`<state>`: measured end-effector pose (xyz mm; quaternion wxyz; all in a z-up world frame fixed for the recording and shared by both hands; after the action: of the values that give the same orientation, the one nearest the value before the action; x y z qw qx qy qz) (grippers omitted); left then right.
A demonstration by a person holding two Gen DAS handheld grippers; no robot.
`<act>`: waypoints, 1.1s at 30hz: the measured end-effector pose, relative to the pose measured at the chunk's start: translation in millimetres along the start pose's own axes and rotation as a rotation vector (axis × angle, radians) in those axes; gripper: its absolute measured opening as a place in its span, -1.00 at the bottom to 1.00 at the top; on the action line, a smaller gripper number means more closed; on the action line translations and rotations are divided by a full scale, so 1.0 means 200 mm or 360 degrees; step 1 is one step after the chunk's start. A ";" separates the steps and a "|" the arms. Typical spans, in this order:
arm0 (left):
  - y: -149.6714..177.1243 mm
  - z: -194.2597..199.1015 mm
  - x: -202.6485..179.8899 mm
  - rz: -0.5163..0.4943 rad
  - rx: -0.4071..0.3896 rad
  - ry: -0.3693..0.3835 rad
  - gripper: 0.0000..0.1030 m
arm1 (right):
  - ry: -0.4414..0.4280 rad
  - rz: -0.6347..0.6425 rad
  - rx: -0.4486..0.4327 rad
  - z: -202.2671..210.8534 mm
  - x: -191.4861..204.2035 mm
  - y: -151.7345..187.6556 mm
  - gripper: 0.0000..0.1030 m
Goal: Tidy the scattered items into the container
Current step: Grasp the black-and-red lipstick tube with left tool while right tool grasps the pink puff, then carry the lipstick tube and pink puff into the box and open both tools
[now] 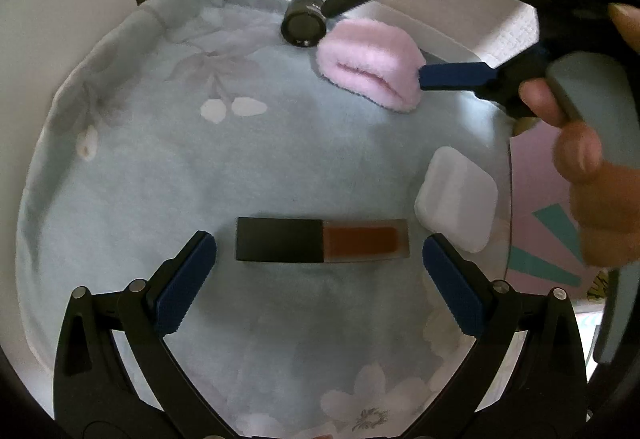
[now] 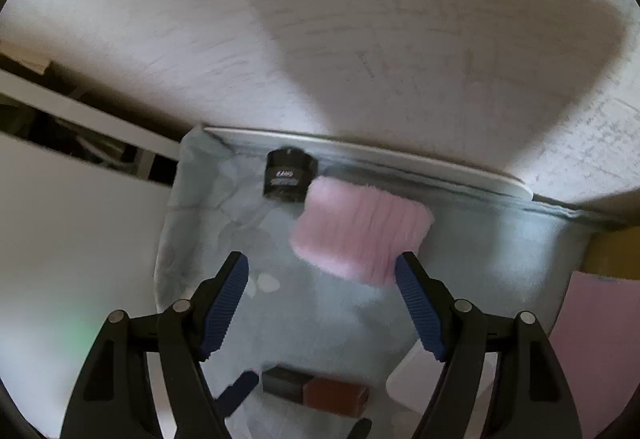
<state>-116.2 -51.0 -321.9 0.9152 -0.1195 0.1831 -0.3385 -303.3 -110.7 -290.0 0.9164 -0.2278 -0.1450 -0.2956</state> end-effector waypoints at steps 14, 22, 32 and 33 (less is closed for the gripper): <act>0.04 0.05 0.02 -0.0052 -0.0124 0.0031 0.62 | 0.0228 0.0023 -0.0024 -0.03 -0.08 -0.03 -0.11; 0.04 0.09 0.04 -0.0021 -0.0104 0.0065 0.62 | 0.0236 -0.0007 -0.0105 0.06 -0.13 -0.02 -0.56; -0.19 0.19 0.02 -0.0120 -0.0150 0.0110 0.62 | 0.0205 0.0055 -0.0244 0.28 -0.05 -0.03 -0.57; -0.19 0.22 0.02 -0.0136 -0.0162 0.0114 0.62 | 0.0197 0.0063 -0.0264 0.32 -0.04 -0.04 -0.57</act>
<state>-117.2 -77.1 -269.6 0.8856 -0.1616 0.2274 -0.3714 -322.4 -79.9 -236.8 0.9072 -0.2871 -0.0586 -0.3019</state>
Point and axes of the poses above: each gripper's, at about its wrist camera, not at the fingertips, and z roughly against the way its jaws point, x to its left, y to its underside, the point moved 5 cm from there along -z, roughly the way its jaws point, and after that the axes turned 15 degrees about z, right-handed, at the moved point
